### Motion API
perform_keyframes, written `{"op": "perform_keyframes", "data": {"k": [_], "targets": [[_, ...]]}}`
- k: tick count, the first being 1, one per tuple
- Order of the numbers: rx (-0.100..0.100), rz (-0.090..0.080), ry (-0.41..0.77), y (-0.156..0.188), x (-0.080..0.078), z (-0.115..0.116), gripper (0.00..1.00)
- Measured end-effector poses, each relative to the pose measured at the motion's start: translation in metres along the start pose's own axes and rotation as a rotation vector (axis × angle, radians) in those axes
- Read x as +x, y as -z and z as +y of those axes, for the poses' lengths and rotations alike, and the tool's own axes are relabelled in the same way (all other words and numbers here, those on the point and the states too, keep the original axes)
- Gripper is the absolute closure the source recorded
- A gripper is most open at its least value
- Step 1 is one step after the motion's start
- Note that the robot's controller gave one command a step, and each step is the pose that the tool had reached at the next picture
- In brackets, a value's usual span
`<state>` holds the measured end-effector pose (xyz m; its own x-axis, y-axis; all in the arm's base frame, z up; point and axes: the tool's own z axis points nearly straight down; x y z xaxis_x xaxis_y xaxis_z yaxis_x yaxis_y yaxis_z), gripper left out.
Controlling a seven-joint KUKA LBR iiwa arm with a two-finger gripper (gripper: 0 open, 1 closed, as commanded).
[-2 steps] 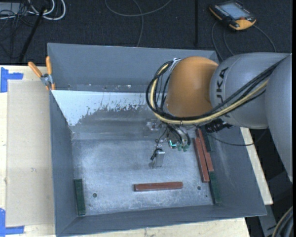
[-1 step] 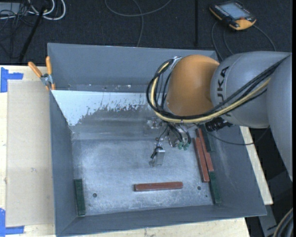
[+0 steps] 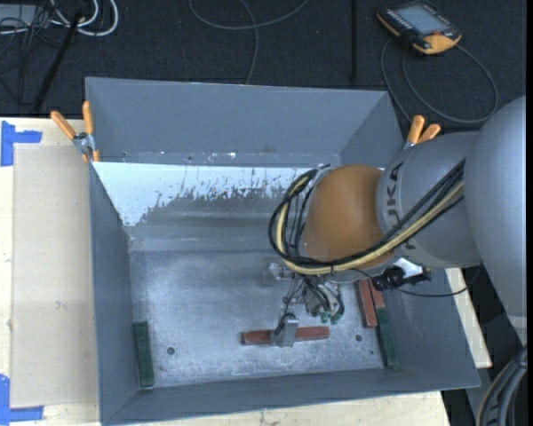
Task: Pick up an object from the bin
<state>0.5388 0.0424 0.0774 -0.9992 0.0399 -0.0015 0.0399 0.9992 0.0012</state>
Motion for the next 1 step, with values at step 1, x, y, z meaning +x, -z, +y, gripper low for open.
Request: {"op": "perform_keyframes", "data": {"k": [1], "targets": [[0.001,0.007,0.146,0.0285,0.0048,-0.0042,0.00]]}}
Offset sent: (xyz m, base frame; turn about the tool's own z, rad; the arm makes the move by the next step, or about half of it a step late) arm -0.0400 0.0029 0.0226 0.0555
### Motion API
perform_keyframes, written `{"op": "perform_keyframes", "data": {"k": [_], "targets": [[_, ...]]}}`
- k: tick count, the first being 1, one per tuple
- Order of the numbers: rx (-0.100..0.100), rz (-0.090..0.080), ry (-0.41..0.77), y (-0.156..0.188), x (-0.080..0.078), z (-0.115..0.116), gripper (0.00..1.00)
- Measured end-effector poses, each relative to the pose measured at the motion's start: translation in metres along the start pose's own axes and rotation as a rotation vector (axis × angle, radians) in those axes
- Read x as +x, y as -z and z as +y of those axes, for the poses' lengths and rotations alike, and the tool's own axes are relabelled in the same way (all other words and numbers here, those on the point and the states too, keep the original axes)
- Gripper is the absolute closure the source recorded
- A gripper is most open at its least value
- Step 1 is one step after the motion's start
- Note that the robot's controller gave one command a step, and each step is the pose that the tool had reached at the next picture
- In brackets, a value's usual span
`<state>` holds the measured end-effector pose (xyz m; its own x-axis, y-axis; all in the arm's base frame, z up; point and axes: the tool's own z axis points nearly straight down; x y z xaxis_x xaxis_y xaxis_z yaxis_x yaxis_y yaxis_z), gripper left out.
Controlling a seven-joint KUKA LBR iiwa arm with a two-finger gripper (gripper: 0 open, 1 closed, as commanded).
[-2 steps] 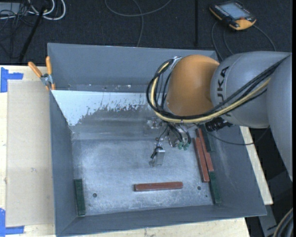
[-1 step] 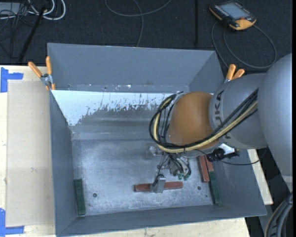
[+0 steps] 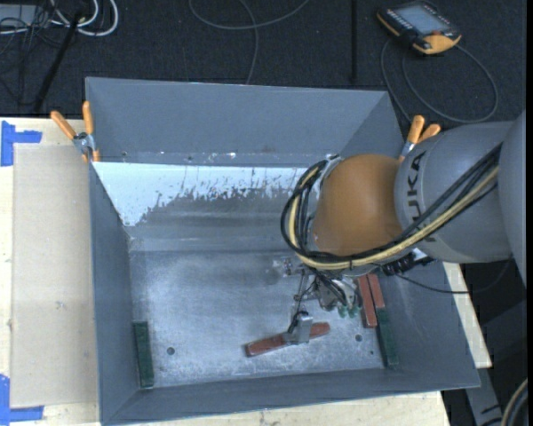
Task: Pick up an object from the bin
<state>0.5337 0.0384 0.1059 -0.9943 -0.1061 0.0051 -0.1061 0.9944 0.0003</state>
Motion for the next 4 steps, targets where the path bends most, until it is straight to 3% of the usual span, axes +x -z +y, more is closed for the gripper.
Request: {"op": "perform_keyframes", "data": {"k": [1,2,3,4], "targets": [[0.000,-0.005,-0.113,0.006,0.021,0.006,0.00],[0.000,-0.002,-0.066,-0.020,0.023,0.002,0.00],[-0.002,-0.006,-0.053,-0.035,0.030,-0.006,1.00],[-0.002,-0.006,-0.053,-0.035,0.030,-0.006,1.00]]}}
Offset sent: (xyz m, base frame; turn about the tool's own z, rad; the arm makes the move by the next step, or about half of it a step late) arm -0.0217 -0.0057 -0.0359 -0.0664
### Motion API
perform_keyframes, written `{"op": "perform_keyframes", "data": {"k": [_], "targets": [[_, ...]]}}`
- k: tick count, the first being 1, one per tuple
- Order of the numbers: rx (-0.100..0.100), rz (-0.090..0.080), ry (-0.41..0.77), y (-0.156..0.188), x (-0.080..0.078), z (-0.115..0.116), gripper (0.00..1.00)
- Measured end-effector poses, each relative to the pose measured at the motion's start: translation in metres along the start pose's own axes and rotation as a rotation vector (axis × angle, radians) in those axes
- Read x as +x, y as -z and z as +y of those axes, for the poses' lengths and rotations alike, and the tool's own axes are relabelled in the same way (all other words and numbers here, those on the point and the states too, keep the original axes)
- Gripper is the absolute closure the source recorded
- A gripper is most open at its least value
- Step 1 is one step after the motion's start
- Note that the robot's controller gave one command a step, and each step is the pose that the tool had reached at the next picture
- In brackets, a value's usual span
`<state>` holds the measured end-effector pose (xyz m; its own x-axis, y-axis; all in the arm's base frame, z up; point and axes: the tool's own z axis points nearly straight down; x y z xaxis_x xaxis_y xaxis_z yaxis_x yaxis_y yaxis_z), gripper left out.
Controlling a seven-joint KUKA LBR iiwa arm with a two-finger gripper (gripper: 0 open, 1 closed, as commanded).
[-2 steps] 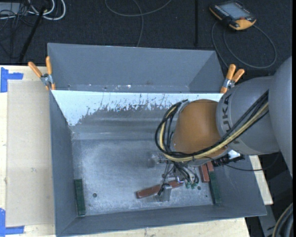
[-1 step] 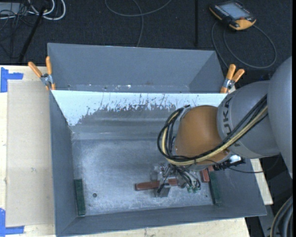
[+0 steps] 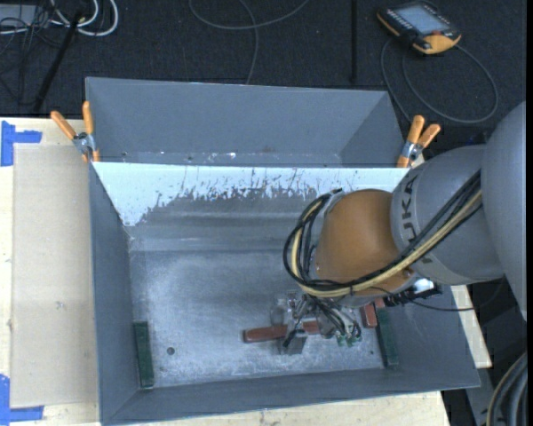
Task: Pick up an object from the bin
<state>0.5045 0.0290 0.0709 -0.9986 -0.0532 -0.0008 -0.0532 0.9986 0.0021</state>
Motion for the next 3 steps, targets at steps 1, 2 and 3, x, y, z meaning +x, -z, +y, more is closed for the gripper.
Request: {"op": "perform_keyframes", "data": {"k": [1,2,3], "targets": [[0.000,0.002,0.000,0.003,0.001,0.000,1.00],[0.001,0.004,0.000,0.012,0.001,0.000,1.00],[0.001,0.001,-0.001,0.021,0.001,0.000,1.00]]}}
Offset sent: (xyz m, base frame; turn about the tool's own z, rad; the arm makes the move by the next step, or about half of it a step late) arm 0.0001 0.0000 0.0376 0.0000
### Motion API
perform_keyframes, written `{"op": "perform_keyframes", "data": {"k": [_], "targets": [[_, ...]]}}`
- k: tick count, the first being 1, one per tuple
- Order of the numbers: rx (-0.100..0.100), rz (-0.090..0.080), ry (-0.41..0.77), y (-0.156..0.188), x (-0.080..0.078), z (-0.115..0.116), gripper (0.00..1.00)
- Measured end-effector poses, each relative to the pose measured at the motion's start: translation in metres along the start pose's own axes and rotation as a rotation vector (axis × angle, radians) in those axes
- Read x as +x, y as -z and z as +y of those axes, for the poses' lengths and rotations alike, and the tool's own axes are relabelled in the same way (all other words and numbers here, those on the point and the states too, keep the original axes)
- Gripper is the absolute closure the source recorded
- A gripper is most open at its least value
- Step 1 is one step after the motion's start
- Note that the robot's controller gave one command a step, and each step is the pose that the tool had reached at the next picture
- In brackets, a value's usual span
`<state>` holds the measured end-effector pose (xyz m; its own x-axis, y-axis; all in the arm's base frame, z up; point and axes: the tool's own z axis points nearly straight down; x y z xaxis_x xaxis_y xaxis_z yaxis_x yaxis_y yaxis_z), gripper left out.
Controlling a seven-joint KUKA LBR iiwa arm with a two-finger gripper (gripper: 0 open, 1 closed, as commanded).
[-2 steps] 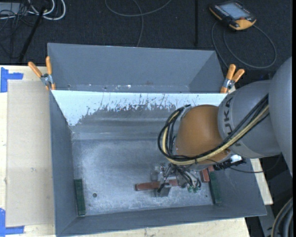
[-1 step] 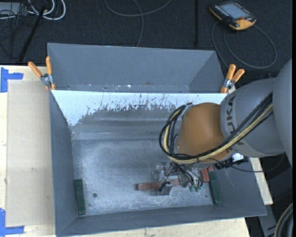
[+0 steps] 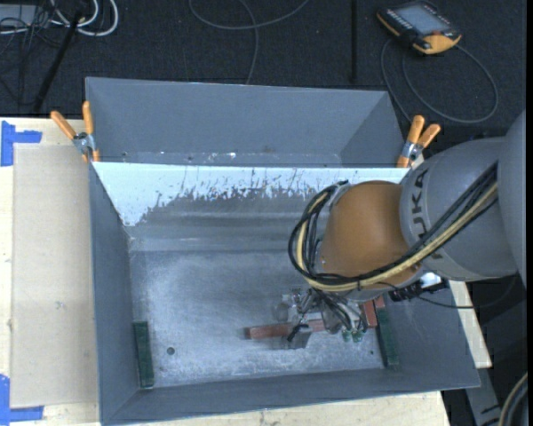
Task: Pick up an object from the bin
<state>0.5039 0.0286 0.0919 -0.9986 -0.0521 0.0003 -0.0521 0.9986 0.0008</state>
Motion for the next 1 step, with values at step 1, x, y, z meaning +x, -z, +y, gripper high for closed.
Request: {"op": "perform_keyframes", "data": {"k": [1], "targets": [[0.000,0.001,0.000,0.0070,0.0004,0.0000,1.00]]}}
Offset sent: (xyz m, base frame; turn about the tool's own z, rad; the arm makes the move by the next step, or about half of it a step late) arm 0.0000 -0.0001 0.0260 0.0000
